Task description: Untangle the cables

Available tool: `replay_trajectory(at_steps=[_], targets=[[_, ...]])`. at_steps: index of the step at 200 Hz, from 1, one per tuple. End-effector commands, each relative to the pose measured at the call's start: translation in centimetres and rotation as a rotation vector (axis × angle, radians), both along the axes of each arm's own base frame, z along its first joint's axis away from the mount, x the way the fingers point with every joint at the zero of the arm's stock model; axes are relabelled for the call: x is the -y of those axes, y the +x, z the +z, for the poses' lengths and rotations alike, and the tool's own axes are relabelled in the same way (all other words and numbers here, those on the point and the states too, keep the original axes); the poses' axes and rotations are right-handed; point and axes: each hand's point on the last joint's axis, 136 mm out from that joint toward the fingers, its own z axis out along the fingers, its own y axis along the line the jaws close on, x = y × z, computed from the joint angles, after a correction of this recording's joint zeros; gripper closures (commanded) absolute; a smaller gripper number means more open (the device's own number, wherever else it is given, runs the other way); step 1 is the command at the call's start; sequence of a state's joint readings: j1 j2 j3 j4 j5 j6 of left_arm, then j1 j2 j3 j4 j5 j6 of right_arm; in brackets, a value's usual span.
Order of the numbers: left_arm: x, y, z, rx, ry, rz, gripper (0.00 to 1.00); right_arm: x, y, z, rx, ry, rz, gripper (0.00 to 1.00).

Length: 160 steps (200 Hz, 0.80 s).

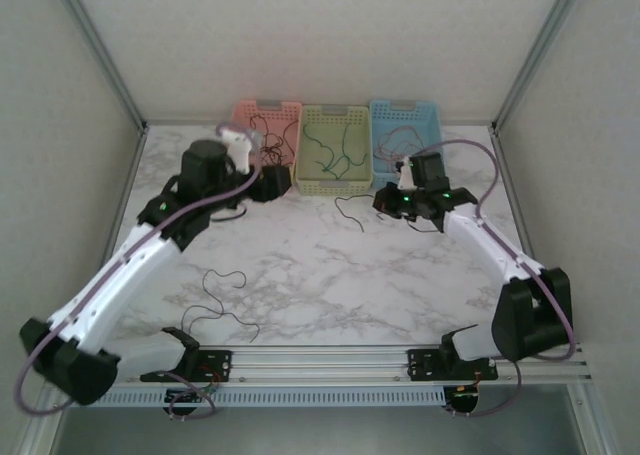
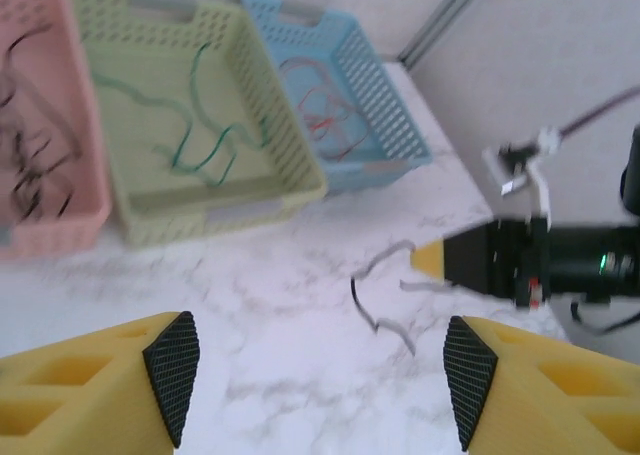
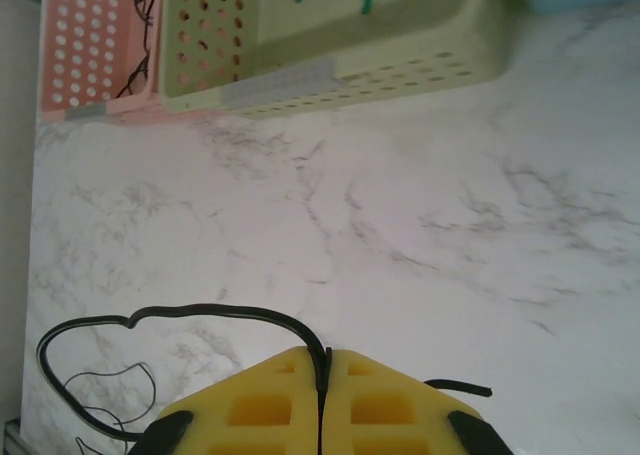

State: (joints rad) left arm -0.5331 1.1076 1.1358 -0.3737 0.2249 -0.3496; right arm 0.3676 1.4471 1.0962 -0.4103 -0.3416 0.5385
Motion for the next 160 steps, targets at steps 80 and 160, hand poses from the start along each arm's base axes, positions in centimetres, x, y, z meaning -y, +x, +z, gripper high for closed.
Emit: replay_trajectory(at_steps=[80,160], targets=[[-13.8,-10.3,-3.7,-0.089,0.085,0.426,0.28,-16.5,13.6,2.6,0.065,0.069,0.016,1.0],[-14.4,-11.4,-5.2,-0.087,0.109,0.412,0.27,-23.8,20.0,1.6,0.081,0.251,0.0,1.0]])
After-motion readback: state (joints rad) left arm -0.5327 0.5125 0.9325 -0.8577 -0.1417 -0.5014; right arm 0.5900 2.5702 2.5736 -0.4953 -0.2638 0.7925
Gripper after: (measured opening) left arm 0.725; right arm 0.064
